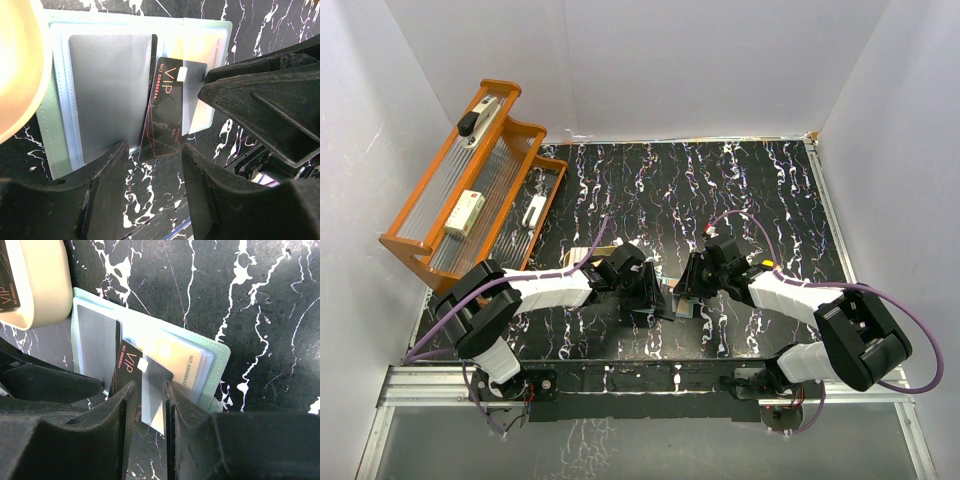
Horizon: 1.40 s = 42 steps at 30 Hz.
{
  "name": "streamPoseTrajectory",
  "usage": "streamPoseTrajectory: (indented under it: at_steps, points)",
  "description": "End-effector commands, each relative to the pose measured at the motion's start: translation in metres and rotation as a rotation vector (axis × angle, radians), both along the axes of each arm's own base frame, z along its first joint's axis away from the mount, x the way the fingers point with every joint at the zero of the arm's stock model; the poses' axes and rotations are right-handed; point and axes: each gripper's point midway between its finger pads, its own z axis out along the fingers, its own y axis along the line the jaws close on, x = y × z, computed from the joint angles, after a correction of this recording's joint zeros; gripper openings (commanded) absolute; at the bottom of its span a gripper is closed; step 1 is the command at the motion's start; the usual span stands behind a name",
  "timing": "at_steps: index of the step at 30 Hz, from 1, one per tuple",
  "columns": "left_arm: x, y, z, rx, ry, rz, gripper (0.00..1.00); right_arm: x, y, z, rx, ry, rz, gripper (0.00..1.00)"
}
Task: Put the credit cards into the card holder
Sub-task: Insert the credit card into the card holder.
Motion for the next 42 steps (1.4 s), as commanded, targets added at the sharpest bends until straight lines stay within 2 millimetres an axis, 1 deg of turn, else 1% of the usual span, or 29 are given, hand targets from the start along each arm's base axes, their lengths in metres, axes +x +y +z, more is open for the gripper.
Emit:
streamPoseTrajectory:
  at_steps: [1, 7, 15, 19, 24, 29, 32, 35, 37, 42]
  points:
    - [-0.010, 0.003, -0.004, -0.001, 0.031, -0.011, 0.46, -0.010, -0.011, -0.018, -0.083, 0.048, 0.014, 0.27]
    - [-0.015, -0.003, -0.009, -0.034, 0.073, -0.013, 0.46, -0.012, -0.011, -0.019, -0.077, 0.051, 0.009, 0.27]
    - [-0.016, -0.018, 0.001, -0.137, 0.094, -0.006, 0.46, -0.016, -0.010, -0.022, -0.056, 0.066, 0.011, 0.27]
    - [-0.013, -0.022, 0.007, -0.168, 0.087, 0.014, 0.43, -0.019, -0.009, -0.023, -0.044, 0.070, 0.009, 0.27]
    - [-0.009, -0.026, 0.012, -0.216, 0.079, 0.043, 0.33, -0.024, -0.010, -0.026, -0.038, 0.079, 0.008, 0.27]
    - [-0.005, -0.024, 0.014, -0.212, 0.061, 0.065, 0.21, -0.023, -0.011, -0.026, -0.042, 0.076, 0.006, 0.27]
    - [-0.003, -0.023, 0.017, -0.225, 0.050, 0.077, 0.18, -0.023, -0.010, -0.026, -0.040, 0.076, 0.008, 0.27]
    - [0.000, -0.024, 0.023, -0.257, 0.025, 0.093, 0.17, -0.024, -0.011, -0.027, -0.040, 0.078, 0.008, 0.27]
    - [0.001, -0.021, 0.021, -0.241, 0.018, 0.099, 0.15, -0.024, -0.011, -0.027, -0.041, 0.080, 0.008, 0.27]
    - [0.004, -0.015, 0.013, -0.176, 0.003, 0.097, 0.01, -0.023, -0.011, -0.026, -0.041, 0.075, 0.007, 0.27]
